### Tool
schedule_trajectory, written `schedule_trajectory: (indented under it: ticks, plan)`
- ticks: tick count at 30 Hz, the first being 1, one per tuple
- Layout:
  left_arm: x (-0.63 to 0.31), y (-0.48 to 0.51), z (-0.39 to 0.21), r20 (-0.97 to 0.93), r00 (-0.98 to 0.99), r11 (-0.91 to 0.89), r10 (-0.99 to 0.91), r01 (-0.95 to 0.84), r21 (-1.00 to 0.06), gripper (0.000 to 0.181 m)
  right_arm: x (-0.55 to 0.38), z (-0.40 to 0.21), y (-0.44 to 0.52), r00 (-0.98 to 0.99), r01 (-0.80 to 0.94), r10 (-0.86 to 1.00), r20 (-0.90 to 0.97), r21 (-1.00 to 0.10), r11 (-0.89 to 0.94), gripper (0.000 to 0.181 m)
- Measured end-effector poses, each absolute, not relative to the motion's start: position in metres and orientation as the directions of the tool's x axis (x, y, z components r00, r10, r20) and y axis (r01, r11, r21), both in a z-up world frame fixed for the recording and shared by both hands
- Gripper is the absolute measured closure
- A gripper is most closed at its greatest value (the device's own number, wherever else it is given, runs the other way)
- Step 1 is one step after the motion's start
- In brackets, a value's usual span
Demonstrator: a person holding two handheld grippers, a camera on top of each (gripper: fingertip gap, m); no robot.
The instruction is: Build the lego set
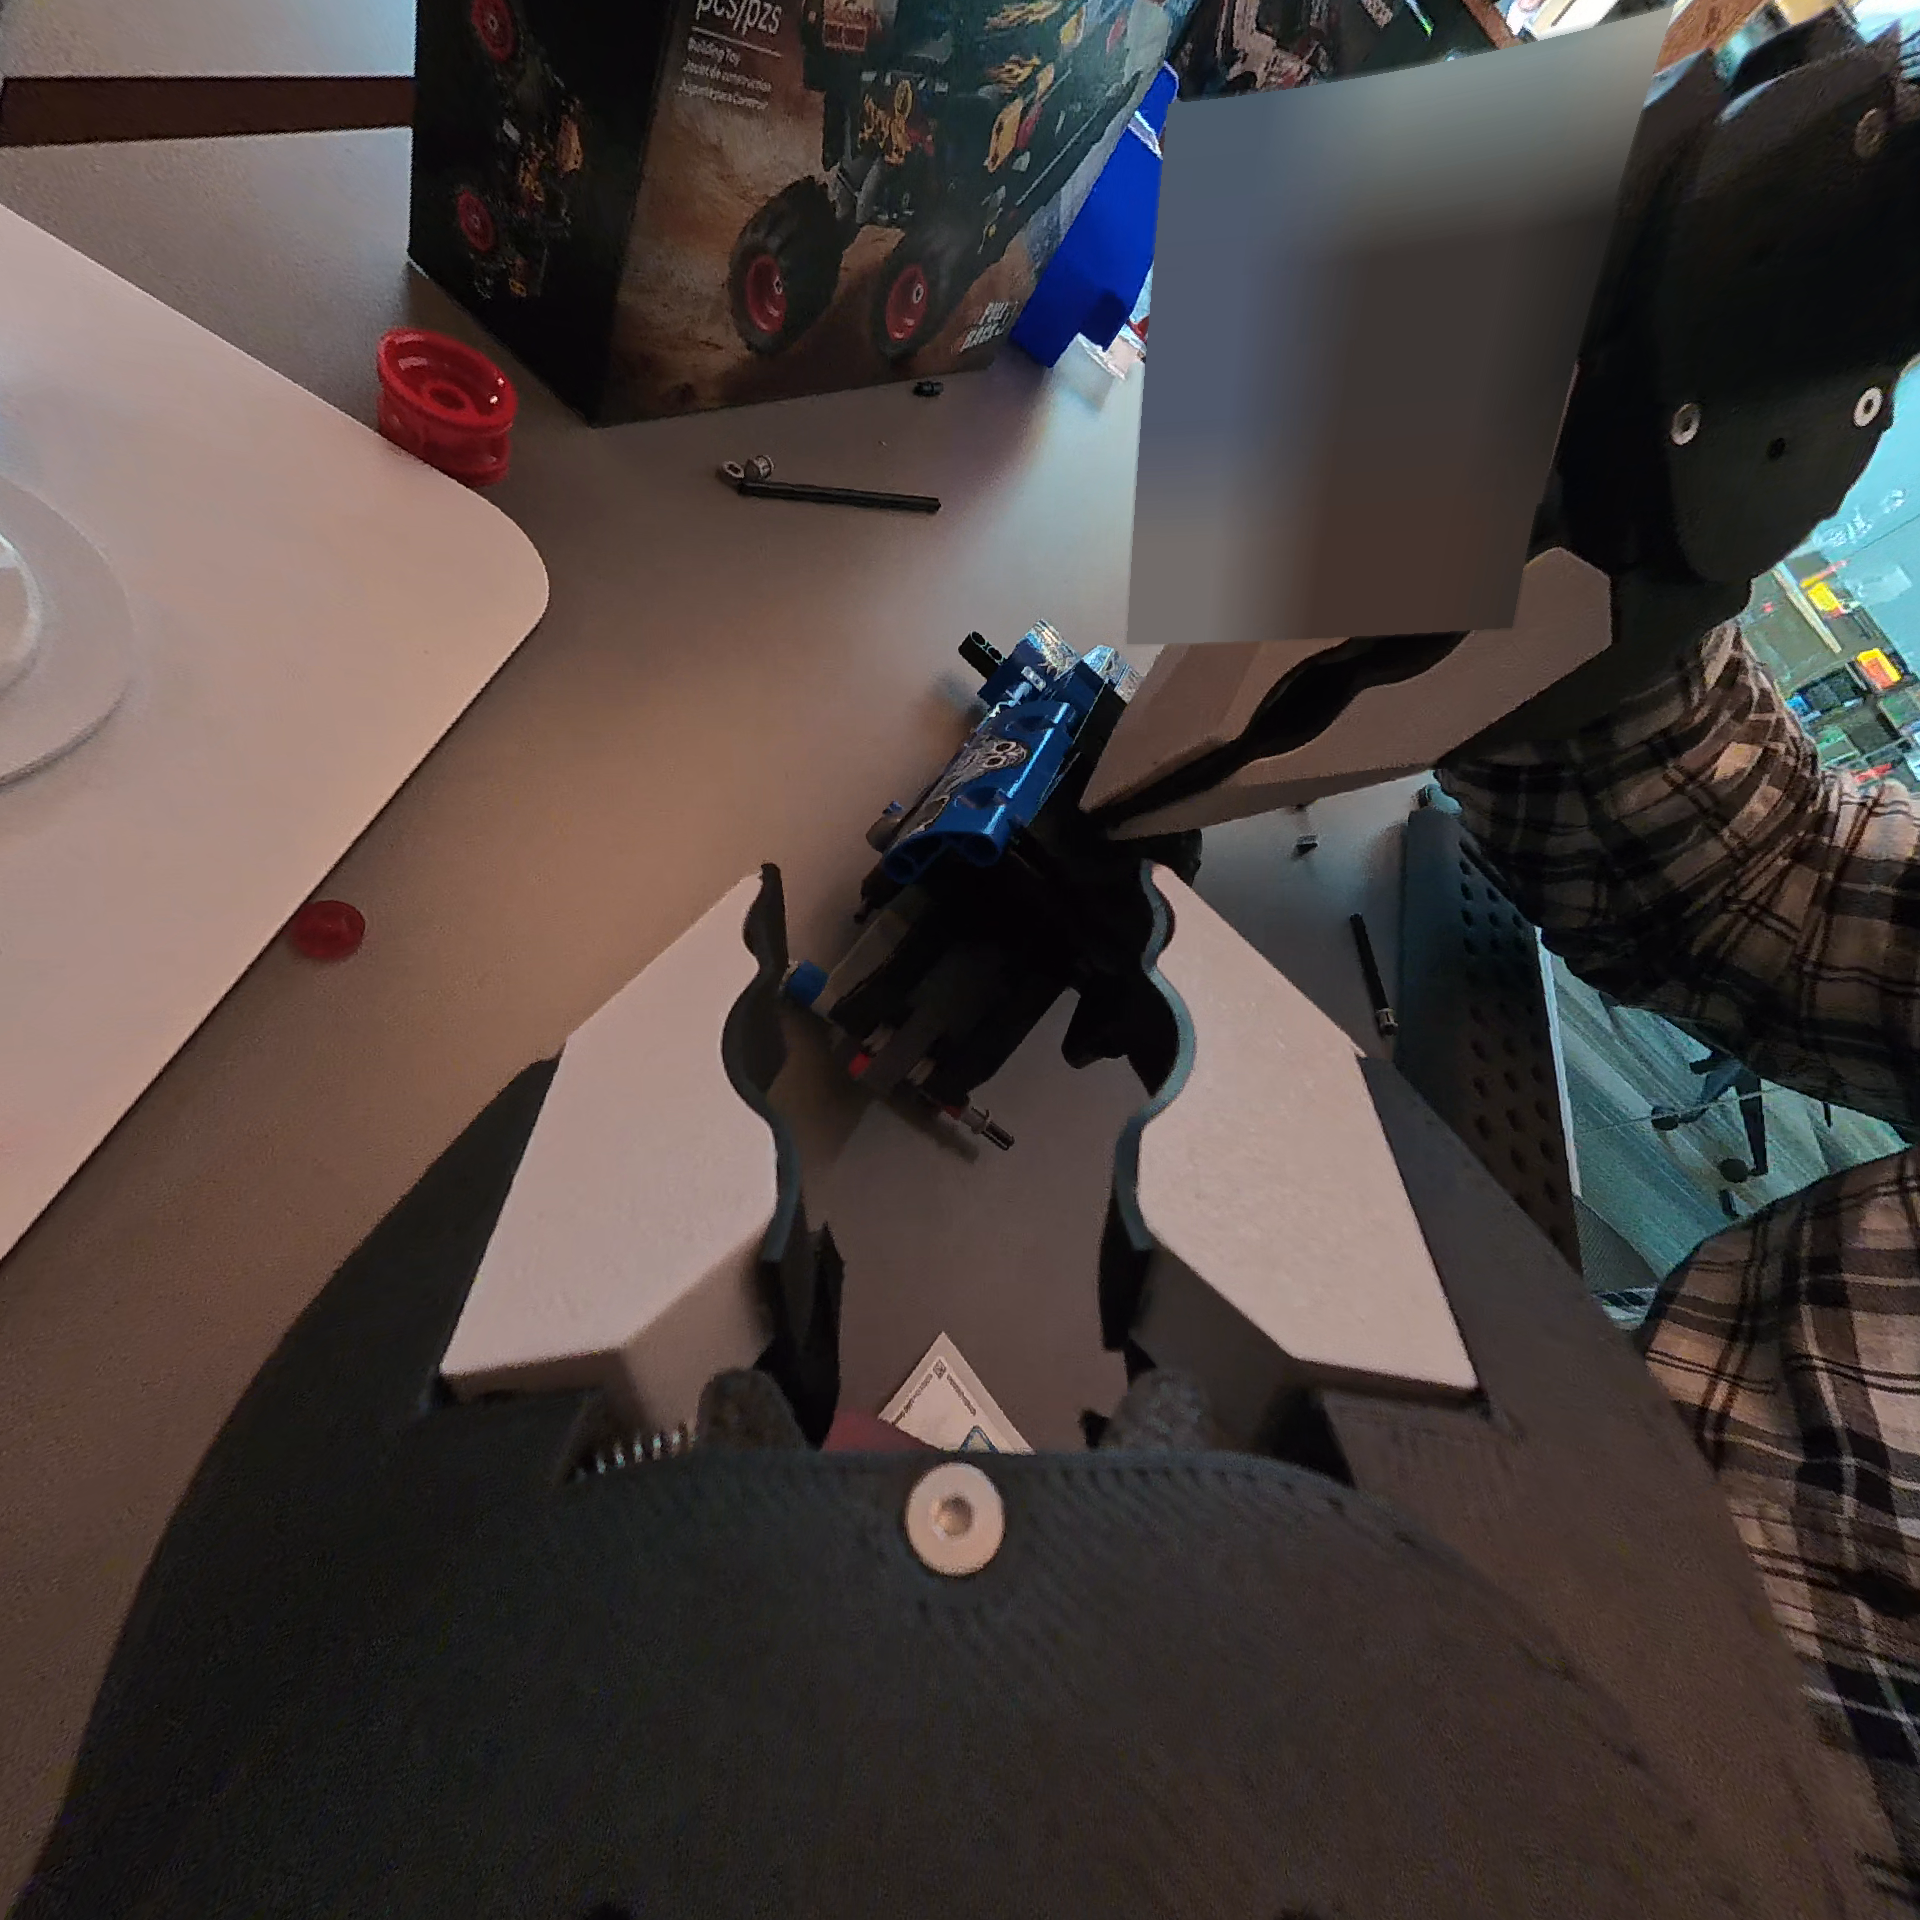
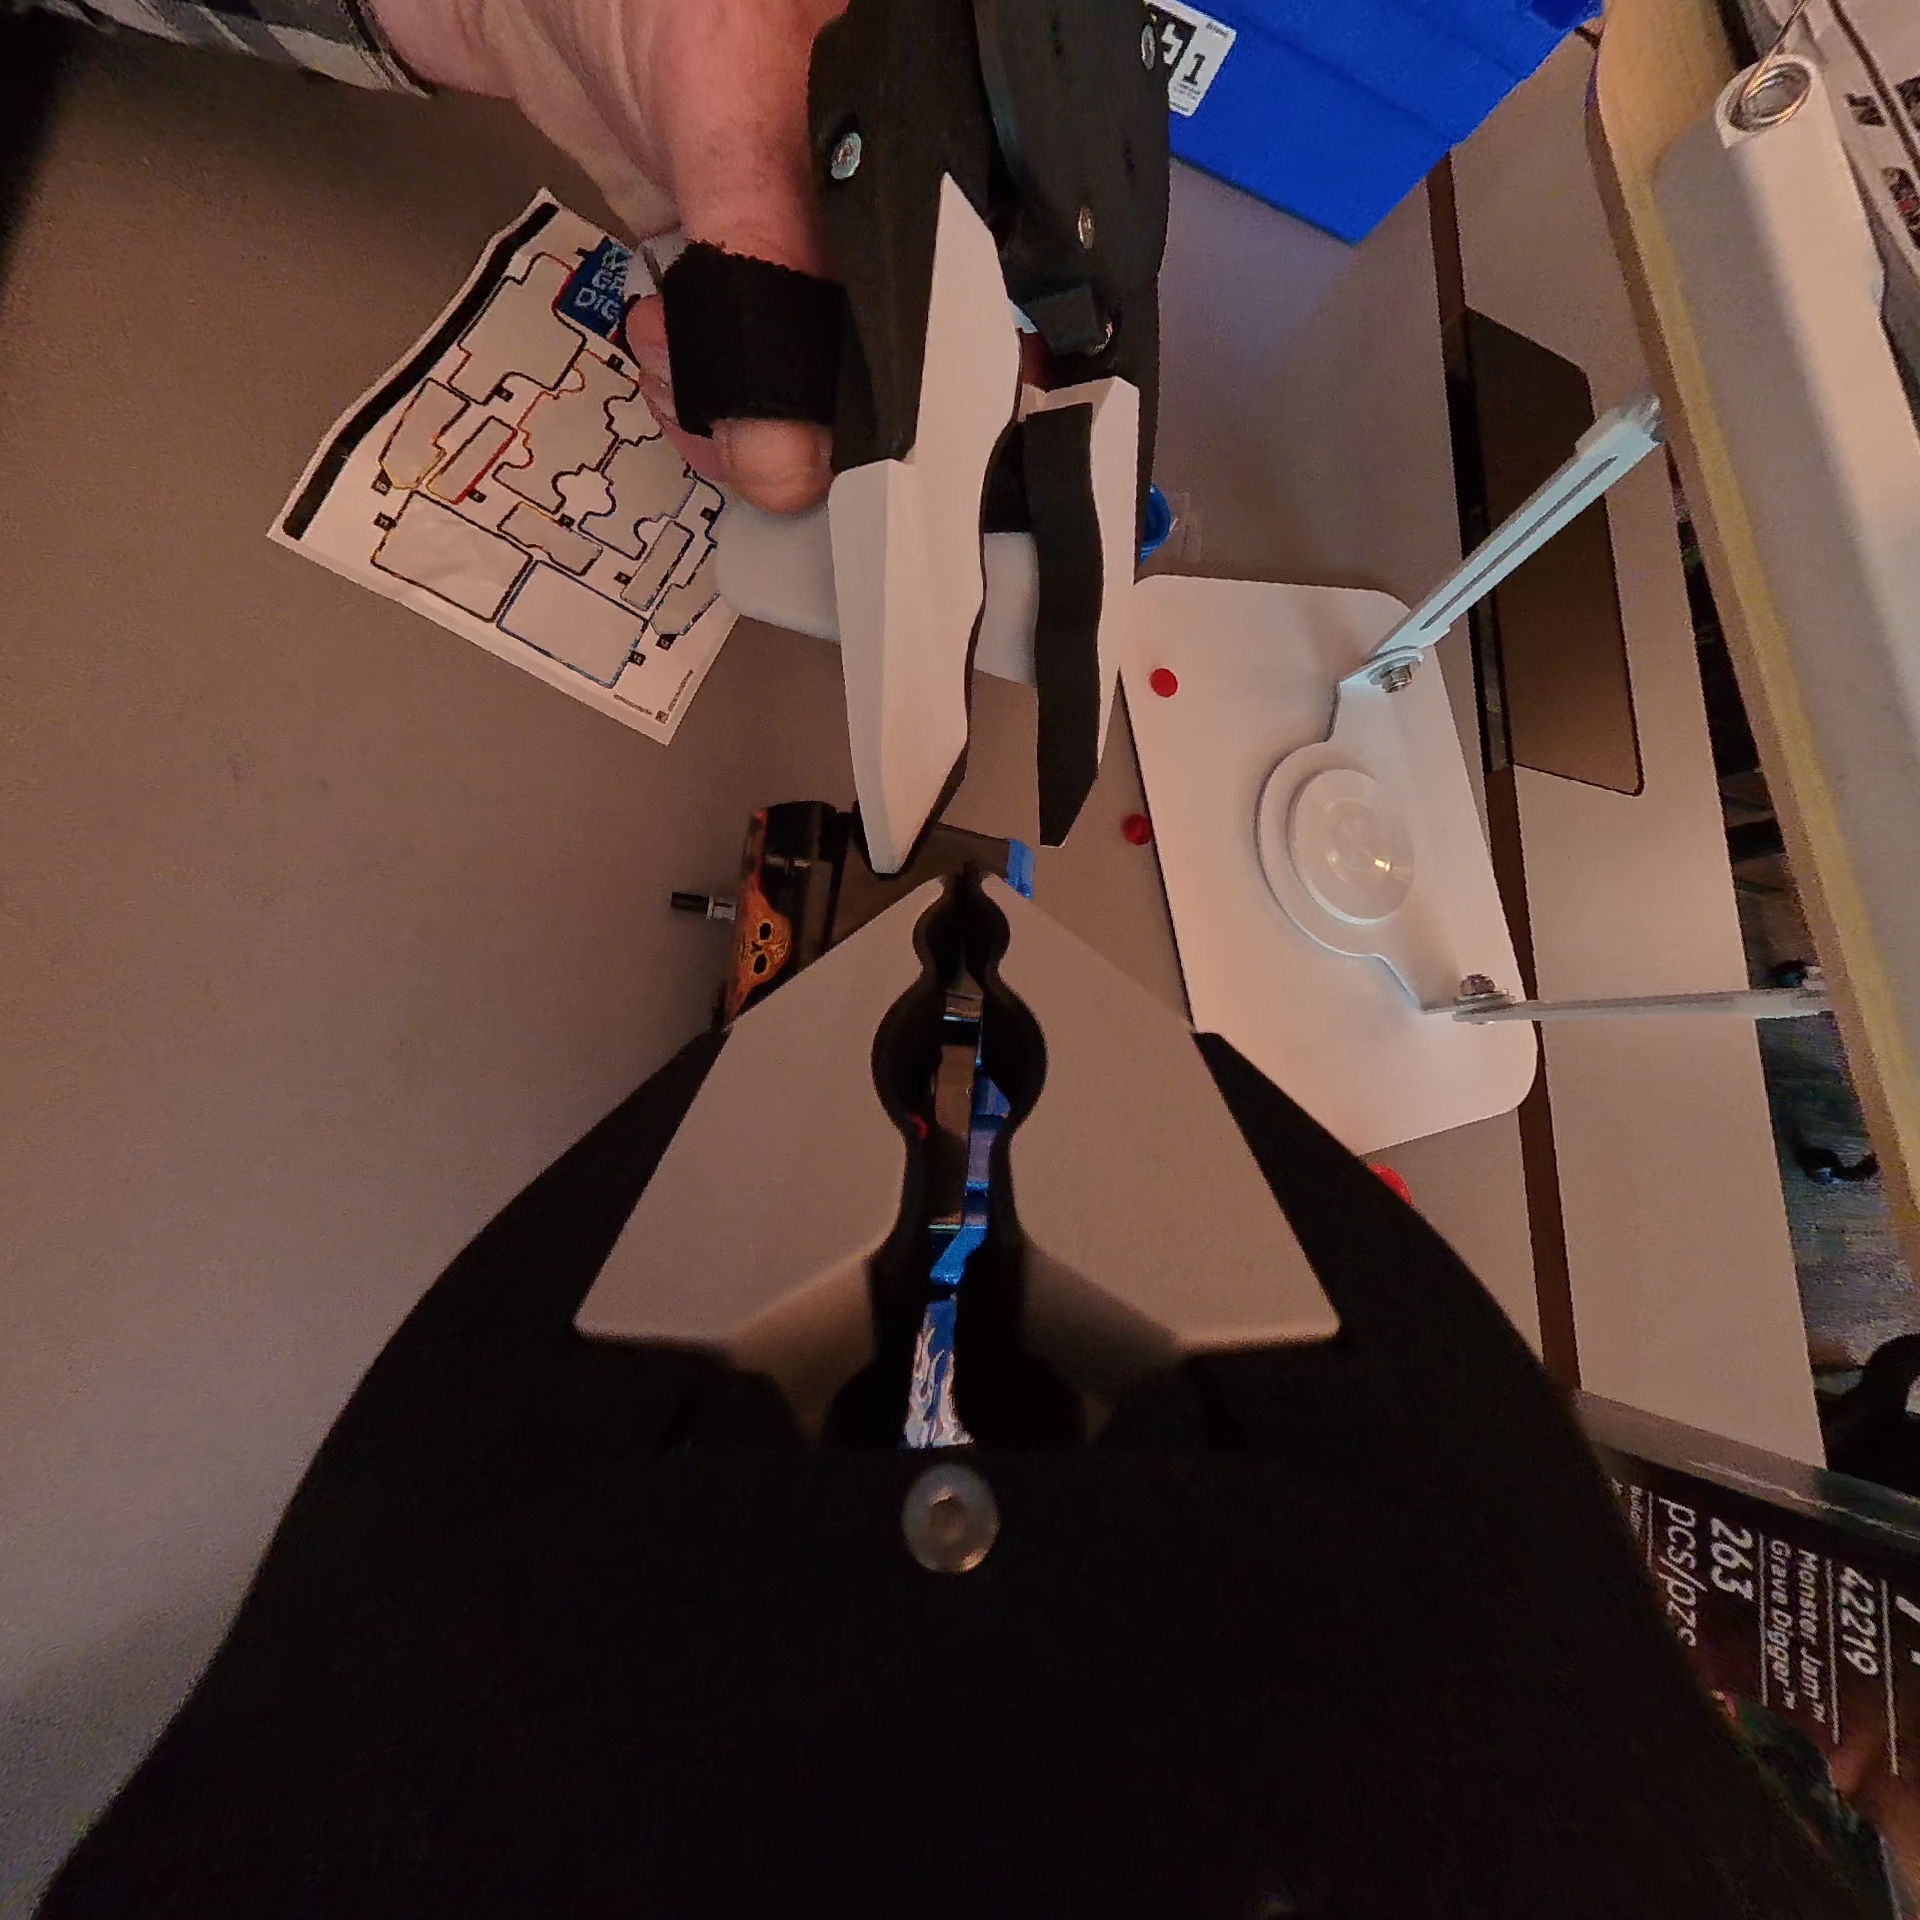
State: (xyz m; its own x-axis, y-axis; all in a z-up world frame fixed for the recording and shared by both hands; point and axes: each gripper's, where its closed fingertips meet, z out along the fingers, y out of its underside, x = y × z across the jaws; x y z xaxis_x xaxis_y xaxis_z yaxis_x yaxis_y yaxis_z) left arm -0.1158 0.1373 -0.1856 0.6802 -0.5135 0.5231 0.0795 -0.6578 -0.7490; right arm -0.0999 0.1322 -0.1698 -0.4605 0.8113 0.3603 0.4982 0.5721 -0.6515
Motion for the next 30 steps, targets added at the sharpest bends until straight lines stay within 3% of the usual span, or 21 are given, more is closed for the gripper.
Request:
schedule_trajectory:
  ticks: [10,21,30]
  plan:
    - [-0.118,0.139,-0.185,0.523,0.686,-0.655,-0.506,0.090,-0.751,0.119,-0.086,-0.171,0.137,-0.433,0.542,0.837,0.335,-0.645,0.539,0.181]
    - [-0.122,0.147,-0.185,0.481,0.717,-0.624,-0.505,0.081,-0.777,0.111,-0.078,-0.171,0.126,-0.448,0.575,0.847,0.288,-0.632,0.519,0.181]
    - [-0.126,0.152,-0.185,0.453,0.737,-0.609,-0.502,0.071,-0.790,0.109,-0.089,-0.172,0.122,-0.407,0.585,0.885,0.225,-0.681,0.441,0.181]
